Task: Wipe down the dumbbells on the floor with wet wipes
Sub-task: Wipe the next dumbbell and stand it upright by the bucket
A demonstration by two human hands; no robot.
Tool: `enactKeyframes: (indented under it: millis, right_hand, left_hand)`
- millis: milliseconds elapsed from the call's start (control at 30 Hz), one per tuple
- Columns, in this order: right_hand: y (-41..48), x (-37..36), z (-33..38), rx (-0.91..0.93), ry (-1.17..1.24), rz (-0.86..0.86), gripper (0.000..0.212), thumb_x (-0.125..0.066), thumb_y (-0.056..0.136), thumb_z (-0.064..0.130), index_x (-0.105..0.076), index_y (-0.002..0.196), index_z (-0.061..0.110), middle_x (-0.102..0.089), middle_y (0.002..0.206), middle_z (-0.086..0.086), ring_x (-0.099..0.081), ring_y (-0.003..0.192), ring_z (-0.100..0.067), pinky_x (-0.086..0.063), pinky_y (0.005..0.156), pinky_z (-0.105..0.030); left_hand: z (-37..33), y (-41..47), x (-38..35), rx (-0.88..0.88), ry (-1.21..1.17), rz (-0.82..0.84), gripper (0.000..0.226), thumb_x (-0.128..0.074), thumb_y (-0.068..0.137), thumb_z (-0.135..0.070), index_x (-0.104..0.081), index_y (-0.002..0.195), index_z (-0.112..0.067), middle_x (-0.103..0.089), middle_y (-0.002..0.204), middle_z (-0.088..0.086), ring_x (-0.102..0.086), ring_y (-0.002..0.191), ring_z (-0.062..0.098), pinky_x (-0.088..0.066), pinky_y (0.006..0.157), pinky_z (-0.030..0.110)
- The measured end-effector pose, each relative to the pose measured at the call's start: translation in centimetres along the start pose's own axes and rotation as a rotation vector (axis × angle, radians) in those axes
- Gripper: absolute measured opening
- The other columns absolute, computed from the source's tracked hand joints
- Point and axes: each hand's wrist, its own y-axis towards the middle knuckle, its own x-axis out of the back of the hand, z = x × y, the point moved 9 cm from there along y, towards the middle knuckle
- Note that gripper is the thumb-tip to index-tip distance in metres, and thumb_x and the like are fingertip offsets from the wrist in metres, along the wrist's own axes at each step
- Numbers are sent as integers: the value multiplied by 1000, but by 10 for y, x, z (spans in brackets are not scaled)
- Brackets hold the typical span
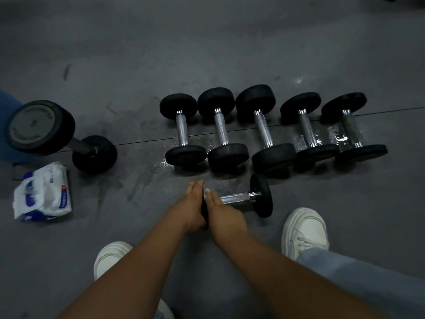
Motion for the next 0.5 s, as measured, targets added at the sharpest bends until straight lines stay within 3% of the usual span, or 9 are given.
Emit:
enactKeyframes:
  millis: [167,300,433,500]
  right_hand:
    - [-30,-18,0,50,7,36,90,-48,87,3,8,154,25,21,159,10,-59,103,-29,-49,81,-40]
    - [1,2,-1,-18,28,7,78,-45,94,10,2,154,23,5,162,7,-57,115,-29,-47,90,-42]
    - [-27,-16,1,-7,193,39,82,-43,92,8,5,153,34,16,158,19,-56,118,-28,-47,93,-42]
    - [-25,-15,1,-10,195,22,80,-42,93,10,5,152,36,12,159,18,-56,117,-27,-47,94,-41]
  left_hand:
    - [0,0,0,-14,-19,-15,125,-87,61,-19,-4,155,-22,-1,161,-6,-39,138,25,-41,108,40]
    - [-2,0,1,-13,-39,-12,124,-87,63,-15,-4,156,-22,0,162,-6,-37,140,24,-40,110,41]
    - [-3,-2,1,-17,-33,-4,124,-87,63,-19,-4,155,-23,-1,161,-7,-36,140,23,-39,111,39]
    - [-2,-1,2,-3,-52,-3,126,-88,62,-17,-4,155,-23,0,161,-8,-36,141,23,-39,111,39]
